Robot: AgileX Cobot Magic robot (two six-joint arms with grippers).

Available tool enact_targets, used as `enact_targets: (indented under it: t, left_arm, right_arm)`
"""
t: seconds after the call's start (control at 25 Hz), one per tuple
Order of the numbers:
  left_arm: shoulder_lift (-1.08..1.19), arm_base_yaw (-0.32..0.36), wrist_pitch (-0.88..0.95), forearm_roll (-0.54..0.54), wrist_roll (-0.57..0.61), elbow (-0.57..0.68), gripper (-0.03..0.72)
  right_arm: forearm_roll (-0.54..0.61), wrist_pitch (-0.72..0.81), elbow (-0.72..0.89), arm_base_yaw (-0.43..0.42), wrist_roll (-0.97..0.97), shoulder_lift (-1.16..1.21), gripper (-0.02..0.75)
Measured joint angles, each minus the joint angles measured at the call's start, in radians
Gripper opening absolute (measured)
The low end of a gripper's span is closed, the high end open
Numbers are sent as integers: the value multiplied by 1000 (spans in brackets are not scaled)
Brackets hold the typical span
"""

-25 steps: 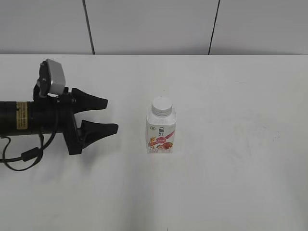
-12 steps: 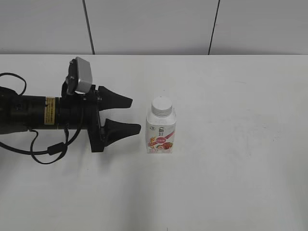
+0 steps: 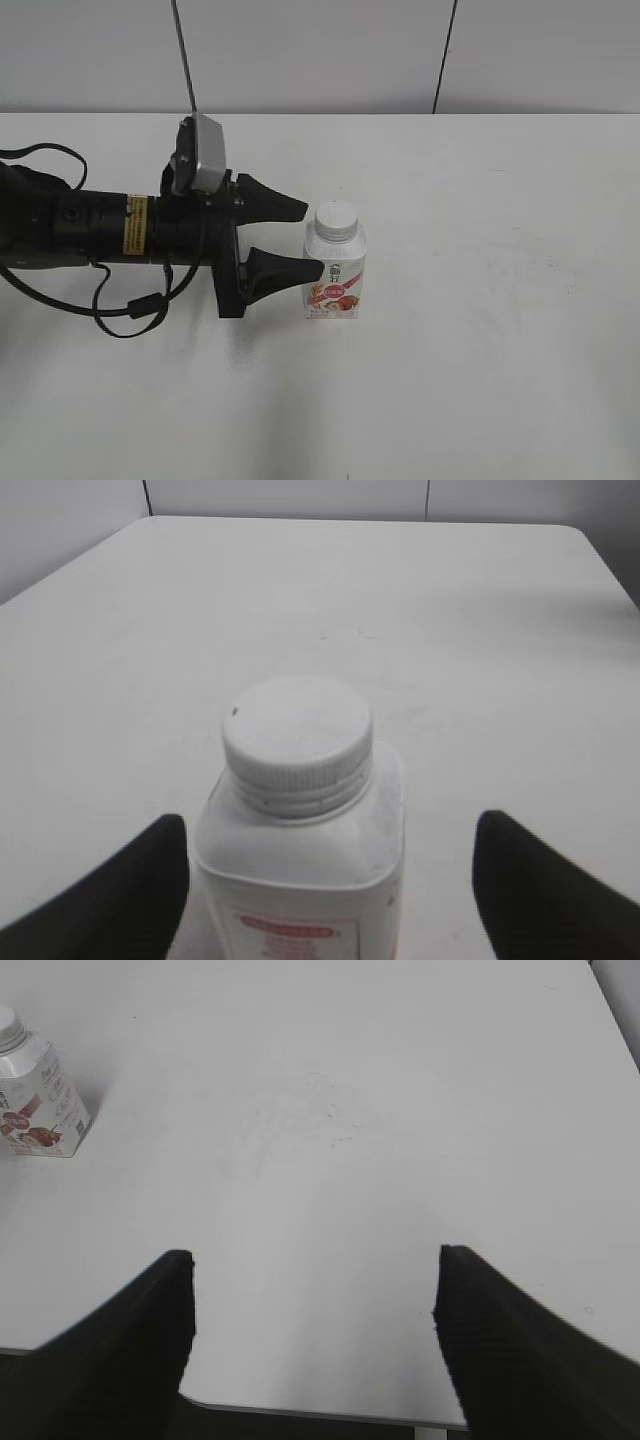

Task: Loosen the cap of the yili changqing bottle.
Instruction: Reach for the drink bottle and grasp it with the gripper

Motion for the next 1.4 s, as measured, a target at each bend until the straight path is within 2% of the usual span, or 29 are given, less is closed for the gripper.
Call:
enact_targets:
  t: [0.6, 0.88, 1.0, 1.24, 1.4]
  left_arm:
    - [67, -43, 2, -41, -1, -62, 533]
    - [67, -43, 2, -48, -1, -63, 452]
    - [67, -43, 4, -49, -1, -63, 442]
    - [67, -43, 6, -44, -1, -65, 441]
    - [67, -43, 6, -44, -1, -65, 441]
  right_arm:
    - [0, 0, 0, 0, 0, 0, 587]
    - [0, 0, 0, 0, 2, 0, 587]
    - [0, 0, -7, 0, 40, 6, 587]
    - [2, 0, -93, 0, 73, 198, 587]
    - [17, 5, -200, 0, 76, 425, 587]
